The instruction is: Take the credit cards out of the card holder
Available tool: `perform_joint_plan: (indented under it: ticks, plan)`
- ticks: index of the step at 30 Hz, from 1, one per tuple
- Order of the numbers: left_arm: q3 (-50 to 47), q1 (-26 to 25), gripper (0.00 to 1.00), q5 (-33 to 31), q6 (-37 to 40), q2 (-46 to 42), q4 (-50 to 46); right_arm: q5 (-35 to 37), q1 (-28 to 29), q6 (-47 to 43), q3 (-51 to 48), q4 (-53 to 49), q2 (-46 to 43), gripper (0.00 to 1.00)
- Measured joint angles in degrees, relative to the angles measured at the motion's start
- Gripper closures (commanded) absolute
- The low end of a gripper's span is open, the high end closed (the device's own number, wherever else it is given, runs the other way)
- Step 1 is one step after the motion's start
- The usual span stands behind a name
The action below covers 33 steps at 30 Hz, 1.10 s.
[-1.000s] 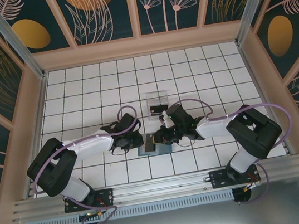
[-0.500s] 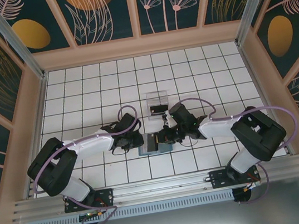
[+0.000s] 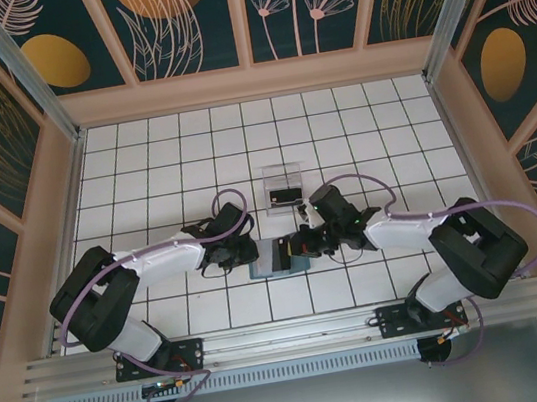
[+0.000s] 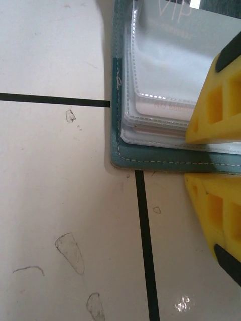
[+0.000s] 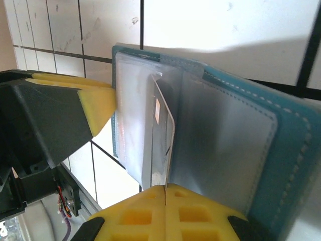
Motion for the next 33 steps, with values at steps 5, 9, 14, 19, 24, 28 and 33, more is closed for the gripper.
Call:
perform_joint_plan:
  ticks: [5, 9, 14, 19, 24, 28, 33]
  plan:
    - [0.3, -0.1, 0.77, 0.0, 0.0, 0.2, -0.3, 1.3, -0.9, -1.7, -0.2, -3.6, -3.0, 0.95]
    - [0.4, -0.1, 0.76, -0.1, 0.0, 0.2, -0.4, 2.9, -1.4, -3.5, 0.1, -7.3, -5.6, 0.95]
    - [0.4, -0.1, 0.75, -0.2, 0.0, 0.2, -0.3, 6.4, -2.6, -7.1, 3.7, -14.1, -7.2, 0.96]
    - [0.3, -0.1, 0.74, -0.2, 0.0, 0.1, -0.2, 12.2, -3.8, -13.4, 10.7, -21.0, -7.3, 0.97]
    - [-0.4, -0.1, 0.73, -0.2, 0.0, -0.4, 0.7, 17.7, -4.0, -23.3, 18.8, -25.7, -7.1, 0.99]
    - [-0.9, -0.1, 0.73, -0.3, 0.0, -0.8, 1.3, 23.6, -4.0, -33.5, 24.7, -28.6, -5.5, 1.0]
    - [-0.9, -0.2, 0.72, -0.3, 0.0, -0.8, 1.3, 28.6, -2.3, -48.5, 30.9, -32.2, -0.5, 1.0]
